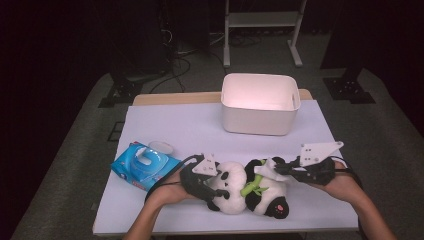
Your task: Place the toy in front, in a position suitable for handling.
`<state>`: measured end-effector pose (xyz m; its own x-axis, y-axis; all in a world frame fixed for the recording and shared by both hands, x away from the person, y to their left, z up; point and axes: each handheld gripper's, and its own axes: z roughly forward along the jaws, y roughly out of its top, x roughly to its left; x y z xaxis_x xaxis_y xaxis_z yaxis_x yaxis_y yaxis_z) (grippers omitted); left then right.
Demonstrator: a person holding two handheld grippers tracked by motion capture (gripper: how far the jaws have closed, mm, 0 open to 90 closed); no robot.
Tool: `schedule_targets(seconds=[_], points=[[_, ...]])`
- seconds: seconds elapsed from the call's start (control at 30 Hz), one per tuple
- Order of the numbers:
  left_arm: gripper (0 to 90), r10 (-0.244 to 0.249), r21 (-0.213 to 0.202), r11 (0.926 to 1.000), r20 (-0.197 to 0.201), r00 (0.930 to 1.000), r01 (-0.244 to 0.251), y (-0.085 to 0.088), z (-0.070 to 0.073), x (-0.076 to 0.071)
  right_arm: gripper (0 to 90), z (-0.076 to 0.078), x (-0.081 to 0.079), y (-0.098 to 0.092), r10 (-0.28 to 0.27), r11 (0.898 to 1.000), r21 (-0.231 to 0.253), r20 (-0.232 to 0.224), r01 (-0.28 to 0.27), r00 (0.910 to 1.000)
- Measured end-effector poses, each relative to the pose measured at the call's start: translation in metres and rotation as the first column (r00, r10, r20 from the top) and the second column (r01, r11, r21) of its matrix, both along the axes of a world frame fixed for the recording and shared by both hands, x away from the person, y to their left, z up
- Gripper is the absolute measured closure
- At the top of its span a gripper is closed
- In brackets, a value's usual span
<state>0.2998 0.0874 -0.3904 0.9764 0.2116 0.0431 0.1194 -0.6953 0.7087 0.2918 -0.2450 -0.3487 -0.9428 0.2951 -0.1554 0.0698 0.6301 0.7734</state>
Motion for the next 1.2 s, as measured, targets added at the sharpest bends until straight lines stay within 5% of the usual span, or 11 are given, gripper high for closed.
schedule_targets(seconds=[0.2, 0.43, 0.7, 0.8, 0.87, 1.13, 1.2], points=[[36.5, 0.006, 0.014, 0.9999, 0.008, 0.9999, -0.006, 0.0, 0.0, -0.002, 86.6, -0.004, 0.013, 0.04, 0.013, 0.996, -0.083, 0.027, -0.011, 0.9995], [36.3, 0.008, 0.005, 1.0, 0.0, 1.0, -0.008, 0.001, 0.002, 0.0, 86.7, -0.01, 0.01, 0.029, -0.006, 0.995, -0.1, 0.003, 0.006, 1.0], [31.5, -0.002, 0.021, 0.9998, 0.018, 0.9998, 0.002, 0.008, 0.006, -0.001, 86.7, -0.02, 0.003, 0.004, -0.033, 0.998, -0.047, -0.044, 0.031, 0.9985], [32.5, -0.004, 0.071, 0.9975, 0.018, 0.9998, 0.003, 0.005, -0.002, 0.0, 86.4, -0.022, -0.007, -0.002, 0.003, 1.0, -0.014, -0.078, -0.004, 0.9969], [32.5, -0.007, 0.04, 0.9992, 0.003, 1.0, 0.007, 0.007, -0.004, 0.0, 86.4, -0.024, -0.009, -0.004, 0.004, 1.0, -0.016, -0.082, -0.005, 0.9966], [33.6, -0.012, 0.041, 0.9991, -0.005, 0.9999, 0.012, 0.003, -0.004, -0.001, 86.3, -0.049, -0.025, -0.03, -0.049, 0.998, 0.021, -0.155, 0.052, 0.9867], [33.6, -0.011, 0.048, 0.9988, -0.009, 0.9999, 0.012, 0.0, -0.003, -0.001, 86.3, -0.048, -0.027, -0.032, -0.038, 0.997, 0.06, -0.167, 0.049, 0.9851]])
